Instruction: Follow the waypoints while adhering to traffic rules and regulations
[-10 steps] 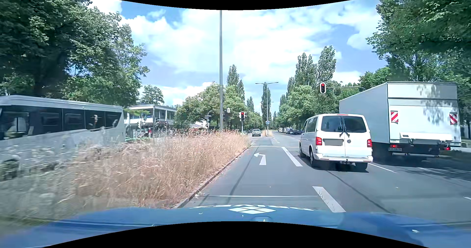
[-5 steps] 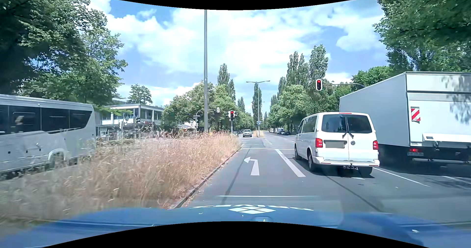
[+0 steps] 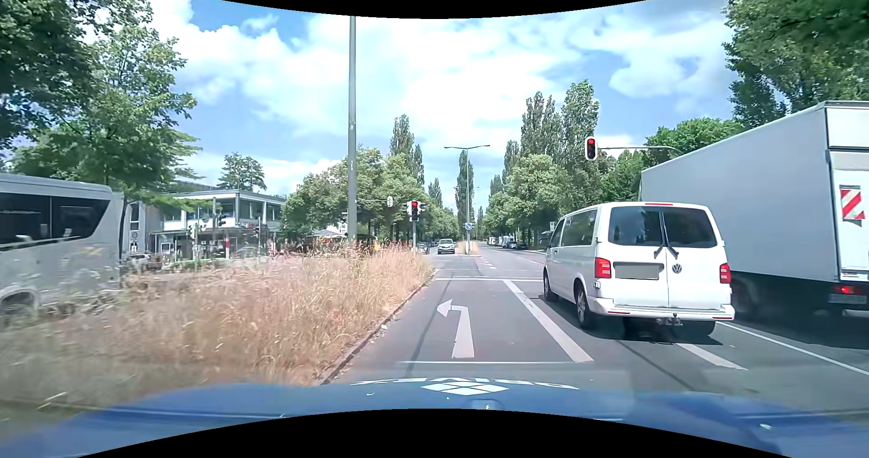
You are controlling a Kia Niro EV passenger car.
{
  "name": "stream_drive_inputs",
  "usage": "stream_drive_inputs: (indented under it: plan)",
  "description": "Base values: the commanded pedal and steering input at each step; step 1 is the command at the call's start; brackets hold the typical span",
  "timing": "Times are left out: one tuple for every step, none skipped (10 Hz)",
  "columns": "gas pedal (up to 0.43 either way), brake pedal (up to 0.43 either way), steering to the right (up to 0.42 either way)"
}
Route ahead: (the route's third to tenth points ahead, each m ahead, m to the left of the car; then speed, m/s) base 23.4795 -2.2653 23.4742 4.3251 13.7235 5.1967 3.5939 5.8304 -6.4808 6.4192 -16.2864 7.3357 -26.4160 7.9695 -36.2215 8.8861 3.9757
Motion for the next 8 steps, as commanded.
stream_drive_inputs:
  plan:
    - [0.110,0.000,0.059]
    - [0.110,0.000,0.059]
    - [0.110,0.000,0.058]
    - [0.110,0.000,0.056]
    - [0.110,0.000,0.055]
    - [0.110,0.000,0.051]
    - [0.110,0.000,0.046]
    - [0.059,0.000,0.039]
